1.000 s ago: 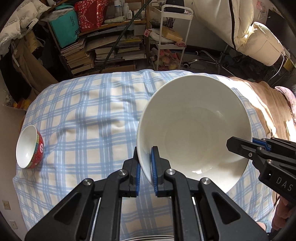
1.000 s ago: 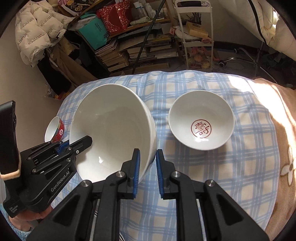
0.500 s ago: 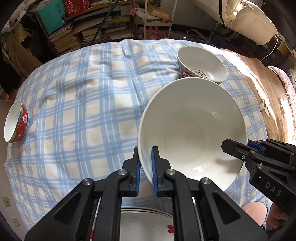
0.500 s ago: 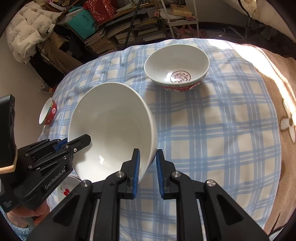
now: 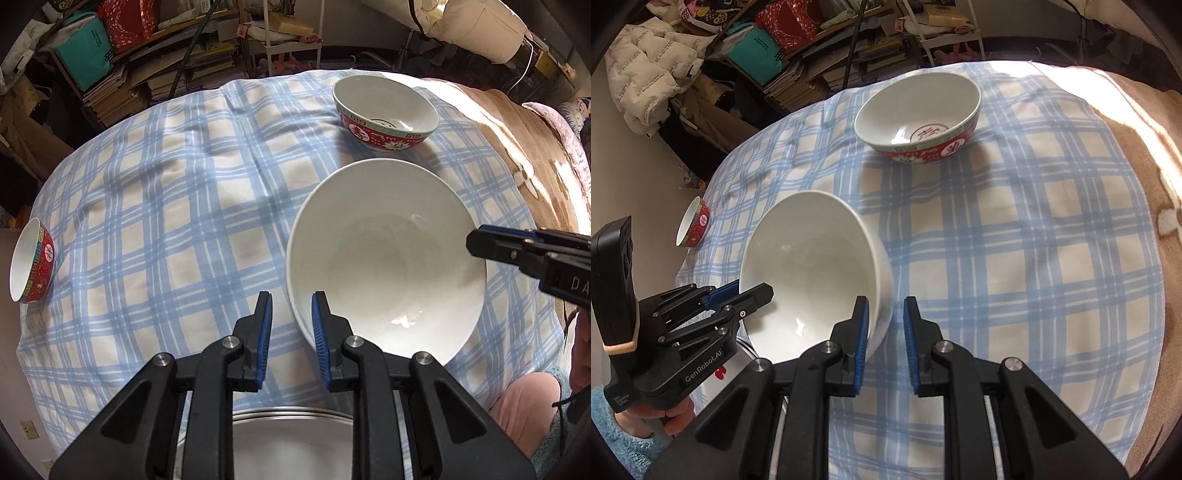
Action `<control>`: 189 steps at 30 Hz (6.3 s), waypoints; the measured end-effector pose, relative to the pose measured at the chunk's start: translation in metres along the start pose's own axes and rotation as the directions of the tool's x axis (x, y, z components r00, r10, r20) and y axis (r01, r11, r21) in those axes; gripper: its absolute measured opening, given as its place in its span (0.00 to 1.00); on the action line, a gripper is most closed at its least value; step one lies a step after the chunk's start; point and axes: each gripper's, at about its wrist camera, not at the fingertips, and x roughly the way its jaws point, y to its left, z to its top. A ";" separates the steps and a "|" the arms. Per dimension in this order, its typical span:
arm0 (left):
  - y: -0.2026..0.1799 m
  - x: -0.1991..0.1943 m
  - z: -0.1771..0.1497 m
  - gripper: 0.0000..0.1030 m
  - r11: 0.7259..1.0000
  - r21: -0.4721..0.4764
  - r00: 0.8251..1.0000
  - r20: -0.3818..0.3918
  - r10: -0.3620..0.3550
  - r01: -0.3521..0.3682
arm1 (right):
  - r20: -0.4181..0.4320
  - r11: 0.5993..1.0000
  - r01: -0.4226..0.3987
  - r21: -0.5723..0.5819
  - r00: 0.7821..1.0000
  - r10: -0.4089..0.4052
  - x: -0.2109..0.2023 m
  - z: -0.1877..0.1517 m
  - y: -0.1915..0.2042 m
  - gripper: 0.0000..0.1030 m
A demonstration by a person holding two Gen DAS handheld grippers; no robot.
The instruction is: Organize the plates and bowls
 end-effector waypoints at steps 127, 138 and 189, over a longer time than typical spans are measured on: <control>0.001 0.010 0.005 0.11 0.948 -0.292 0.992 0.007 -0.129 0.126 | 0.062 1.000 0.000 -0.017 0.998 0.001 0.010 0.013 0.011 0.10; 0.012 -0.007 0.004 0.11 0.964 -0.248 0.996 0.012 -0.094 0.094 | 0.059 1.000 0.009 -0.013 0.998 -0.008 0.005 0.011 0.015 0.15; 0.369 -0.021 -0.045 0.78 0.825 -0.529 0.964 0.049 0.262 -0.197 | 0.077 0.962 -0.102 -0.253 0.989 0.125 0.117 0.090 0.285 0.94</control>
